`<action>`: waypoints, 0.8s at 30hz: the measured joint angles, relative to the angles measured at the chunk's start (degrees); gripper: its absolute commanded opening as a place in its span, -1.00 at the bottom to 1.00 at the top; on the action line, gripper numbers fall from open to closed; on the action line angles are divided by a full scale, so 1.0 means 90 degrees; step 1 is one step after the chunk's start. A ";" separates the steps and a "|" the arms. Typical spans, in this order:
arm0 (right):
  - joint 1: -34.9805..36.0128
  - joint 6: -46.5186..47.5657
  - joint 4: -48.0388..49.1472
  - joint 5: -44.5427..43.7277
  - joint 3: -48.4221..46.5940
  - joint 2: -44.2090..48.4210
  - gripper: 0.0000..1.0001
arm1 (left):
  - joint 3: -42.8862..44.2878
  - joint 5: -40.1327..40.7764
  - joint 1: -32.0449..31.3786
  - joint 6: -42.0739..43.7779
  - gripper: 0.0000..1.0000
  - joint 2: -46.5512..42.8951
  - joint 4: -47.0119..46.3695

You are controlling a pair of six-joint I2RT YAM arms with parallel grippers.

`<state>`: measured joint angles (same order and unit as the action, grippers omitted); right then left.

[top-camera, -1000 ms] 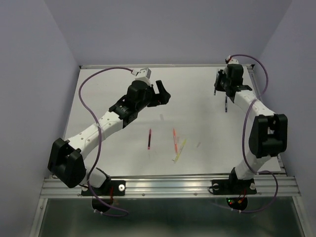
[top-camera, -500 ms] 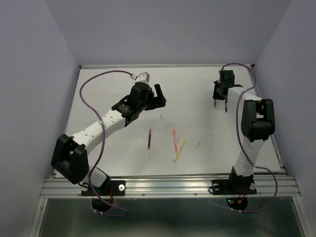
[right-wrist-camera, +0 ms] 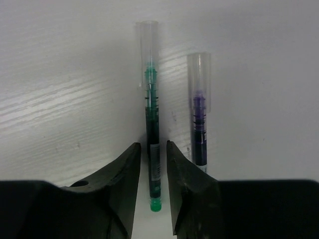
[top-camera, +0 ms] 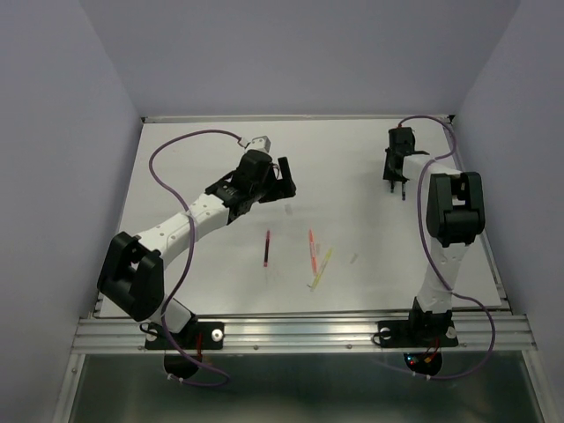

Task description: Insert the pens into the pen caps

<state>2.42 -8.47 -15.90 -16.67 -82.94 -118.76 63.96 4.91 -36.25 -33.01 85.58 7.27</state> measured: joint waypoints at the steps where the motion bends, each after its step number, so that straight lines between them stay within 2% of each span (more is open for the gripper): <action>1: 0.0000 -0.0007 -0.0010 -0.0051 0.0000 0.0000 -0.22 | -0.0002 -0.0012 0.0000 0.0000 0.98 0.0000 -0.0002; 3: 0.0000 -0.0012 -0.0039 -0.0160 -0.0007 0.0000 -0.07 | -0.0002 -0.0034 0.0002 0.0000 0.98 0.0000 0.0000; 9: 0.0000 -0.0010 -0.0080 -0.0136 -0.0007 0.0022 0.00 | -0.0002 -0.0265 0.0000 0.0056 0.98 0.0000 0.0010; 12: -0.0010 -0.0017 -0.0141 0.0097 0.0002 0.0136 0.22 | -0.0010 -0.0435 0.0000 0.0153 0.98 0.0000 0.0005; 13: -0.0010 -0.0036 -0.0163 0.0219 0.0036 0.0245 0.63 | -0.0019 -0.0505 0.0000 0.0202 0.98 0.0000 0.0007; 14: -0.0010 -0.0039 -0.0189 0.0306 0.0061 0.0335 0.96 | -0.0034 -0.0549 -0.0007 0.0260 0.98 0.0000 0.0005; 18: -0.0010 -0.0172 -0.0206 0.0741 0.0223 0.0889 1.00 | -0.0083 -0.0651 -0.0219 0.0554 0.98 0.0000 0.0036; 24: -0.0010 -0.0665 -0.0172 0.1192 0.0758 0.2123 1.00 | -0.0085 -0.0738 -0.1345 0.1078 0.98 0.0007 0.0032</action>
<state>2.33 -14.46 -17.45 -5.93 -76.12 -99.66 63.20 -1.74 -48.36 -23.31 85.65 7.55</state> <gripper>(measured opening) 0.997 0.989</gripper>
